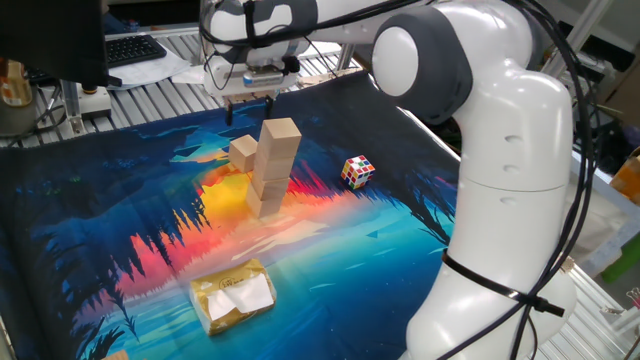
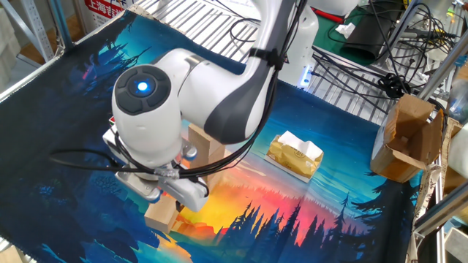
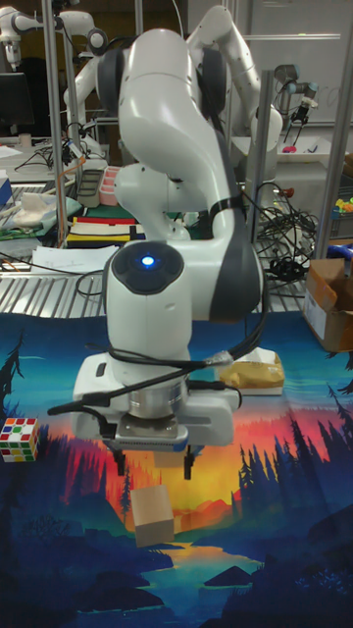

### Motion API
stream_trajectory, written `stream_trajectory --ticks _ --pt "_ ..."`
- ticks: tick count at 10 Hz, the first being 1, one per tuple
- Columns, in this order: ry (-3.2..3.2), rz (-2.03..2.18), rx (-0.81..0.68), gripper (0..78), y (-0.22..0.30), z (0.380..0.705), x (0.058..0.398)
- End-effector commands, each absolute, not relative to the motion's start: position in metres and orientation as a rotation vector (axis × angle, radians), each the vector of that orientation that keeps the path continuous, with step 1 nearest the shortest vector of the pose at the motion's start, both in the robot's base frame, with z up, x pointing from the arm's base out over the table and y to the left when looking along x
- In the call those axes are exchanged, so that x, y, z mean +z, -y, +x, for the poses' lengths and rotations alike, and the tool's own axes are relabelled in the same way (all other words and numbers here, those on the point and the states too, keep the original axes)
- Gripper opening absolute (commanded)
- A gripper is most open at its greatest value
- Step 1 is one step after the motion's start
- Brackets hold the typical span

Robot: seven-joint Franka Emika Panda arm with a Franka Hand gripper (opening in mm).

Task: Stack the blocks in a vertical line of five

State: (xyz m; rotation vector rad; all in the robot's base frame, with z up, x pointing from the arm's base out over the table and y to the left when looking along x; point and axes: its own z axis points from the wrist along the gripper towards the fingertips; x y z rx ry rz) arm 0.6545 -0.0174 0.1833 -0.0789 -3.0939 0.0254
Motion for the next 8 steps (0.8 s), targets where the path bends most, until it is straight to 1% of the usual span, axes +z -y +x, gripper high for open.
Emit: stream_trajectory --ticks 1,8 --pt "3.108 -0.081 0.018 77.5 0.018 0.652 0.174" --pt "3.120 -0.018 0.035 77.5 0.018 0.657 0.150"
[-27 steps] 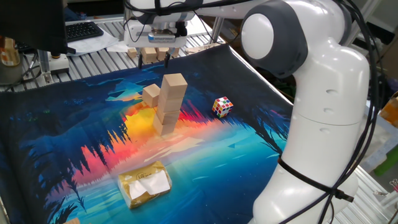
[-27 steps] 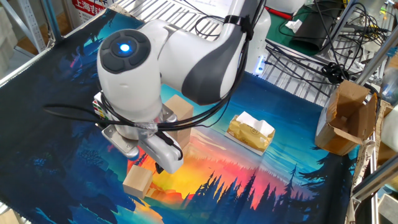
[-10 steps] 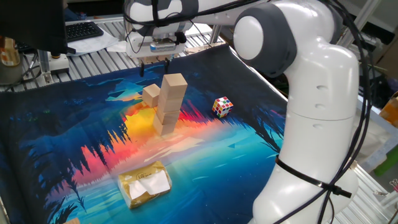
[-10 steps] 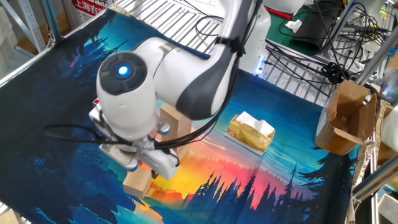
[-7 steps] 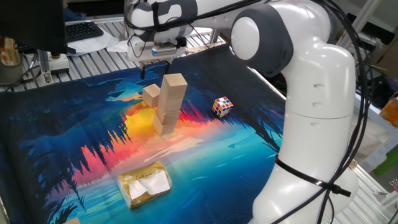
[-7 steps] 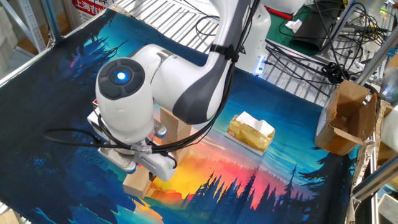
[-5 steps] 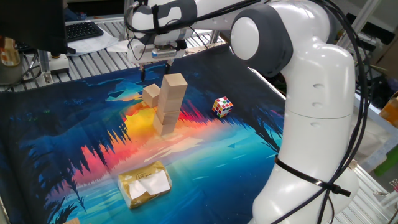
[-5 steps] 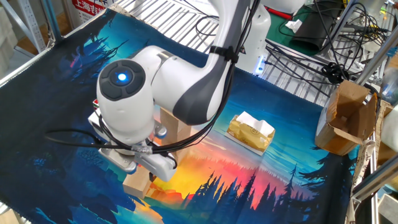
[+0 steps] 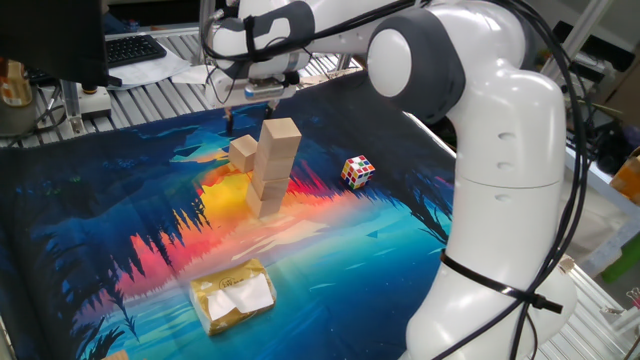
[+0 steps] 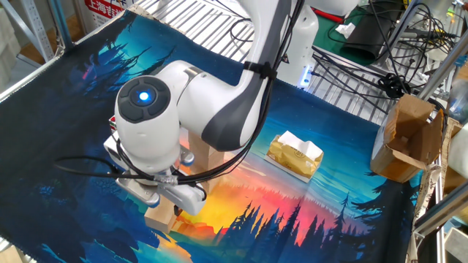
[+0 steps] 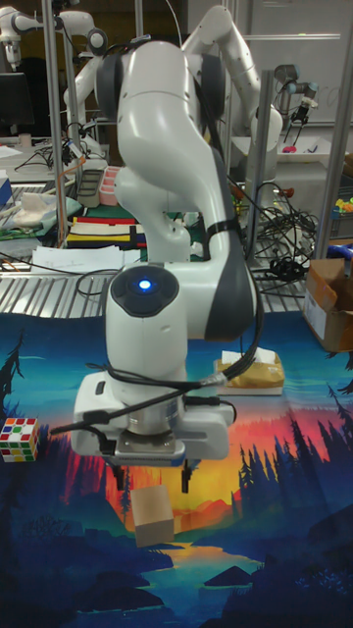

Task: Stack the blocks in a vertical line of five

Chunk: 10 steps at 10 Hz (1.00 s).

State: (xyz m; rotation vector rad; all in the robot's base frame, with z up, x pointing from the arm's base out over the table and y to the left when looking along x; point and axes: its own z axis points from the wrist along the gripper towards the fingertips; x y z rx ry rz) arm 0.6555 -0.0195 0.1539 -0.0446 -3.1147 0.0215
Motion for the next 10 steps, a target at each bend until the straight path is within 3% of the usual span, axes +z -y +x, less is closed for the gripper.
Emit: stream_trajectory --ticks 1,10 --pt "3.119 -0.013 0.038 77.5 0.018 0.657 0.149" --pt "3.141 0.061 0.046 77.5 0.022 0.655 0.122"
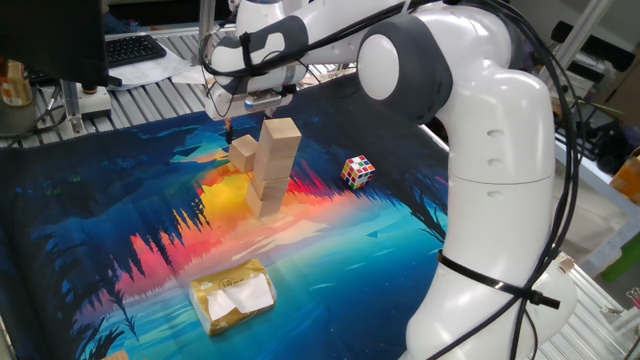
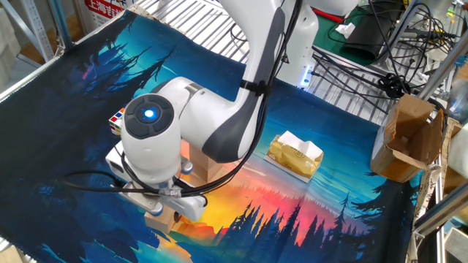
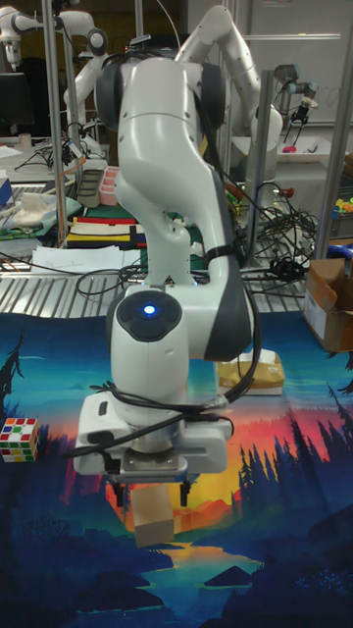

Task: Stack the blocks in a vertical line of five

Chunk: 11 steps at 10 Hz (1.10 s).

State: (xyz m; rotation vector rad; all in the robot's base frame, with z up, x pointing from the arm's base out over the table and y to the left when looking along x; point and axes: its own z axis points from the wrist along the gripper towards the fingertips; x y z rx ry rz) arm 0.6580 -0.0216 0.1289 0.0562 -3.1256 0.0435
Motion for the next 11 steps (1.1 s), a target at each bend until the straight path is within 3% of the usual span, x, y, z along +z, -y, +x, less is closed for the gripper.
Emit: stream_trajectory --ticks 1,11 --pt "3.140 0.073 0.049 77.5 0.023 0.656 0.120" --pt "3.137 0.151 0.047 77.5 0.022 0.658 0.099"
